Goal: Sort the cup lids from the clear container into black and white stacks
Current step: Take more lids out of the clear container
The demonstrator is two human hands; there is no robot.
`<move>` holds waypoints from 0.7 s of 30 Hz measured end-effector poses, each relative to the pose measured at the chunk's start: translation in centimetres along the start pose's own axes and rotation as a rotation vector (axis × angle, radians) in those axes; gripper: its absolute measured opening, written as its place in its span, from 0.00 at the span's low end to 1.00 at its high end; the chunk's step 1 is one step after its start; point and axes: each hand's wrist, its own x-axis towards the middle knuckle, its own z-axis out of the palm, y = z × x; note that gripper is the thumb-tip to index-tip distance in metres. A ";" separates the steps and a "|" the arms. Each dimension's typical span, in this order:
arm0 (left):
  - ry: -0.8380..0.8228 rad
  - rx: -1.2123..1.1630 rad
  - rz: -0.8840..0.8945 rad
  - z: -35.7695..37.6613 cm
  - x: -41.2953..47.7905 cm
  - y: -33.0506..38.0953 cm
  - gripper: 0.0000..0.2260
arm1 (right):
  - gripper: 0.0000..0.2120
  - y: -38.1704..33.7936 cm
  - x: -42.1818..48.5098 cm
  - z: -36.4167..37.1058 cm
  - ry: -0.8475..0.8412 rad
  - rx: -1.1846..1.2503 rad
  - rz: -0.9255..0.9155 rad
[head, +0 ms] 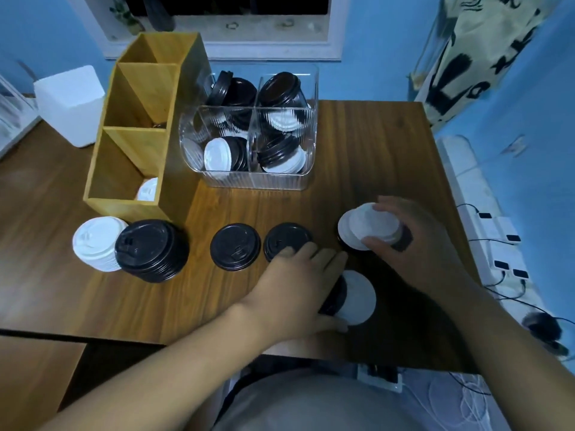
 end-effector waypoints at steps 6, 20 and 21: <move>0.120 -0.100 -0.077 1.8 -4.3 -1.9 0.46 | 0.26 2.1 -7.8 0.4 -0.091 -0.077 -0.046; 0.194 -0.288 -0.228 3.8 -8.0 -3.9 0.43 | 0.21 2.0 -8.5 1.5 -0.013 -0.231 -0.098; 0.194 -0.314 -0.230 4.0 -8.2 -4.0 0.44 | 0.20 1.3 -8.3 2.0 -0.021 -0.234 -0.143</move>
